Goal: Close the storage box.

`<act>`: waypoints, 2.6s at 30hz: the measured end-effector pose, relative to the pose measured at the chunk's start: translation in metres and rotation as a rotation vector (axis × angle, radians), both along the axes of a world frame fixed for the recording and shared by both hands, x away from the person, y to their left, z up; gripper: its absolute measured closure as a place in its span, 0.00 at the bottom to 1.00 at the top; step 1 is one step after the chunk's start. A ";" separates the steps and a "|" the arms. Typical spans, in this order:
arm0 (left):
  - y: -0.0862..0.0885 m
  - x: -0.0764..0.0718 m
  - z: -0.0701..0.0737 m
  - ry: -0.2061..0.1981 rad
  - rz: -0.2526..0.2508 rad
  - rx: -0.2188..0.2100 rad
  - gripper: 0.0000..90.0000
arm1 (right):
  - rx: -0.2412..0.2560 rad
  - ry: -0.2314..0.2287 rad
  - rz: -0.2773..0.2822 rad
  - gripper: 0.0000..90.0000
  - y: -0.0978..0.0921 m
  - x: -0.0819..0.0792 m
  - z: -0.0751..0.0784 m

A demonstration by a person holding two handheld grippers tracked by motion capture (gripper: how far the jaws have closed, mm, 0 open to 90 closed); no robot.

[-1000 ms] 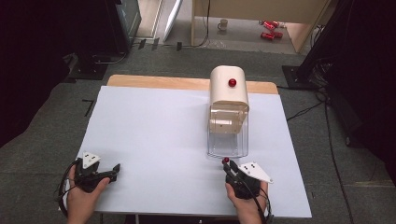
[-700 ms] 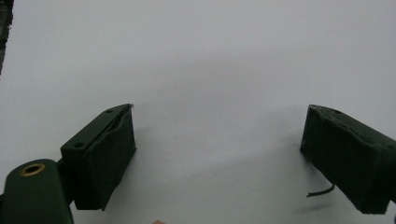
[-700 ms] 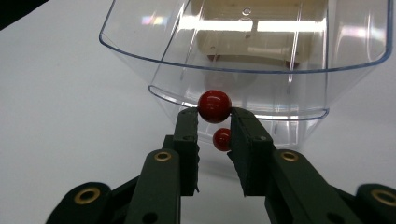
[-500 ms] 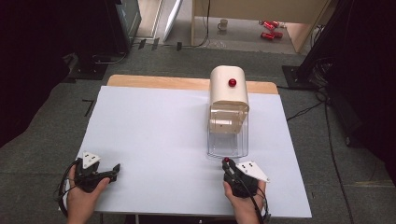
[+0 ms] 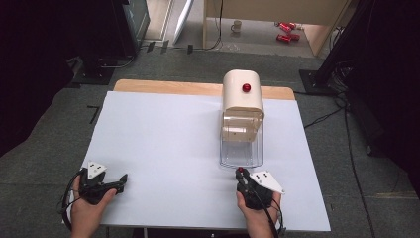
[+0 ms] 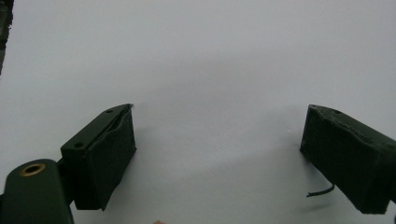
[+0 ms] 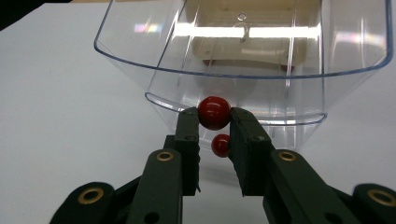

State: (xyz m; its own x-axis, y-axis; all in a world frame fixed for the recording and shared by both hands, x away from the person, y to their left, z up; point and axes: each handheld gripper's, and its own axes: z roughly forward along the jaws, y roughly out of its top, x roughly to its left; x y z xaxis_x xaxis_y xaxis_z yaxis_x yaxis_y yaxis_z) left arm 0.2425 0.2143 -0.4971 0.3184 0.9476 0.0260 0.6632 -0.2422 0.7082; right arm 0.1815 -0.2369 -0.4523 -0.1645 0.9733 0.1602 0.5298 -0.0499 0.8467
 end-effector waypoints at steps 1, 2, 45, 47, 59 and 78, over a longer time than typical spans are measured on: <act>0.000 0.000 0.000 0.000 0.000 0.000 0.11 | 0.000 -0.001 0.000 0.84 0.000 0.000 0.001; 0.000 0.000 0.000 0.000 0.000 0.001 0.11 | 0.000 -0.001 0.000 0.84 0.000 0.000 0.001; 0.000 0.000 0.000 0.000 0.000 0.000 0.11 | -0.003 -0.044 -0.005 0.84 -0.004 0.030 0.038; 0.000 0.000 0.000 0.000 0.000 0.000 0.11 | -0.005 -0.048 -0.006 0.84 -0.005 0.031 0.038; 0.000 0.000 0.000 0.000 0.000 0.000 0.11 | -0.014 -0.058 -0.016 0.84 -0.005 0.050 0.043; 0.000 0.000 0.000 0.000 0.000 0.000 0.11 | -0.015 -0.063 -0.029 0.83 -0.005 0.079 0.046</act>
